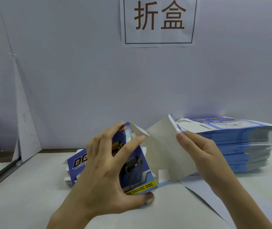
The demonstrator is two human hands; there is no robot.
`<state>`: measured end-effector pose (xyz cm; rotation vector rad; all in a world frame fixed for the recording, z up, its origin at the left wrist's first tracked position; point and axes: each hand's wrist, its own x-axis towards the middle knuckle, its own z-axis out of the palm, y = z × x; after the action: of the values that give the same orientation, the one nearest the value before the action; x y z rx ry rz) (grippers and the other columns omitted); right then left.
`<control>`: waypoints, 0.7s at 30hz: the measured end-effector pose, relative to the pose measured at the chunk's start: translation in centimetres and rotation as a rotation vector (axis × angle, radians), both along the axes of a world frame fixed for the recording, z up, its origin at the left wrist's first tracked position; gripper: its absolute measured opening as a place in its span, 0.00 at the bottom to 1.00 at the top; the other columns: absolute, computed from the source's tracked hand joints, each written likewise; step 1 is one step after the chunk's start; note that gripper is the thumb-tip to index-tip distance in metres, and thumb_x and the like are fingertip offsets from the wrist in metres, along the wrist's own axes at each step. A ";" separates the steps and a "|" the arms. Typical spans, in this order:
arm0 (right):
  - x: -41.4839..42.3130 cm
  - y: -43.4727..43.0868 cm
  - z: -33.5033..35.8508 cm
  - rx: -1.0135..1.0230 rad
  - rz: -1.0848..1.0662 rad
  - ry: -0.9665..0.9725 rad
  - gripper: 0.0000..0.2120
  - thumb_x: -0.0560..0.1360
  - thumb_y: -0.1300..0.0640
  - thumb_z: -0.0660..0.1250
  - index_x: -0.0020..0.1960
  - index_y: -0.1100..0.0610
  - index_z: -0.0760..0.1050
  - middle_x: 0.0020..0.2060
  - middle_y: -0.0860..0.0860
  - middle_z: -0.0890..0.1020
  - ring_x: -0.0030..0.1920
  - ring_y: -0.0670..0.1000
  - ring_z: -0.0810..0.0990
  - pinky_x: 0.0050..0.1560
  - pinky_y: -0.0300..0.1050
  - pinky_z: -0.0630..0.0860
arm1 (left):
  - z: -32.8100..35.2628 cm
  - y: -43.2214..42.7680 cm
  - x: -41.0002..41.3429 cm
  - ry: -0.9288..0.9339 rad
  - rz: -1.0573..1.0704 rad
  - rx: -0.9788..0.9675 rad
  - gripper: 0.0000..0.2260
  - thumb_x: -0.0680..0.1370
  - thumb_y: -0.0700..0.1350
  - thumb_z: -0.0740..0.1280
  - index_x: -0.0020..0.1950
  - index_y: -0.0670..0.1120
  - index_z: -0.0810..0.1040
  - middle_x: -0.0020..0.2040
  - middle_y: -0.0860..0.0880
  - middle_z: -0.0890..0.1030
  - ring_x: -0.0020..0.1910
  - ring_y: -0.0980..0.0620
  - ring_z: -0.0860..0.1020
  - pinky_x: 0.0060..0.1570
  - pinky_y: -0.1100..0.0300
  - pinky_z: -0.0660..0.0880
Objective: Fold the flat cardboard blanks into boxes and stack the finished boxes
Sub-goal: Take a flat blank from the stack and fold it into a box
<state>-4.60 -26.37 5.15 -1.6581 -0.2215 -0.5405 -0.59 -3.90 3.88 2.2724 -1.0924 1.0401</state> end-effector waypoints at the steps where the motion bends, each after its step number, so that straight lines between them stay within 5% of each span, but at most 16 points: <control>1: 0.2 0.2 -0.2 0.009 0.011 -0.007 0.21 0.74 0.44 0.68 0.49 0.64 0.79 0.38 0.63 0.77 0.38 0.50 0.72 0.35 0.40 0.67 | -0.1 -0.2 0.0 -0.005 0.000 -0.006 0.41 0.60 0.72 0.69 0.69 0.57 0.66 0.72 0.45 0.63 0.66 0.46 0.66 0.62 0.48 0.66; 5: 1.0 1.4 -1.3 0.063 -0.015 -0.042 0.10 0.78 0.53 0.63 0.47 0.47 0.84 0.37 0.49 0.83 0.37 0.44 0.77 0.36 0.35 0.71 | -0.3 -0.7 0.0 -0.031 0.005 -0.011 0.36 0.60 0.70 0.67 0.62 0.54 0.67 0.70 0.44 0.62 0.64 0.47 0.64 0.56 0.45 0.75; 10: 1.0 1.0 -1.6 0.144 0.183 0.003 0.10 0.76 0.49 0.66 0.51 0.48 0.85 0.41 0.47 0.85 0.39 0.44 0.81 0.36 0.33 0.75 | -0.1 -0.5 -0.1 -0.055 0.014 -0.047 0.35 0.58 0.67 0.71 0.59 0.53 0.67 0.69 0.42 0.63 0.62 0.45 0.66 0.53 0.46 0.75; 14: 1.0 0.6 -2.4 0.116 0.117 -0.036 0.25 0.73 0.74 0.69 0.53 0.43 0.83 0.40 0.36 0.83 0.37 0.35 0.79 0.37 0.26 0.73 | 0.1 -0.4 -0.2 -0.054 0.054 -0.048 0.37 0.58 0.68 0.73 0.61 0.53 0.68 0.70 0.43 0.64 0.63 0.44 0.67 0.55 0.45 0.74; 17: 0.8 2.4 -2.3 -0.020 0.299 -0.008 0.16 0.79 0.52 0.59 0.64 0.42 0.78 0.54 0.41 0.83 0.52 0.40 0.81 0.50 0.35 0.77 | 0.0 -0.9 -0.5 -0.066 0.070 -0.011 0.36 0.61 0.70 0.68 0.63 0.53 0.69 0.72 0.41 0.65 0.66 0.43 0.67 0.62 0.45 0.68; 19: 0.5 3.8 -2.3 -0.088 0.338 0.009 0.20 0.80 0.47 0.56 0.70 0.38 0.70 0.65 0.40 0.78 0.65 0.42 0.76 0.62 0.39 0.74 | 0.0 -1.1 -0.6 -0.078 0.070 -0.017 0.36 0.62 0.70 0.68 0.63 0.53 0.69 0.72 0.43 0.65 0.66 0.44 0.67 0.62 0.47 0.65; 21: 0.2 4.9 -2.2 -0.073 0.303 -0.002 0.21 0.79 0.47 0.57 0.71 0.36 0.68 0.67 0.37 0.76 0.68 0.41 0.73 0.66 0.40 0.73 | 0.0 -1.2 -0.6 -0.087 0.066 -0.046 0.37 0.61 0.69 0.69 0.63 0.52 0.69 0.70 0.44 0.65 0.65 0.46 0.68 0.61 0.47 0.67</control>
<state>-4.37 -21.51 2.96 -1.6554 -0.4902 -0.3076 -1.15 -5.05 3.87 2.2600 -1.0224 1.1877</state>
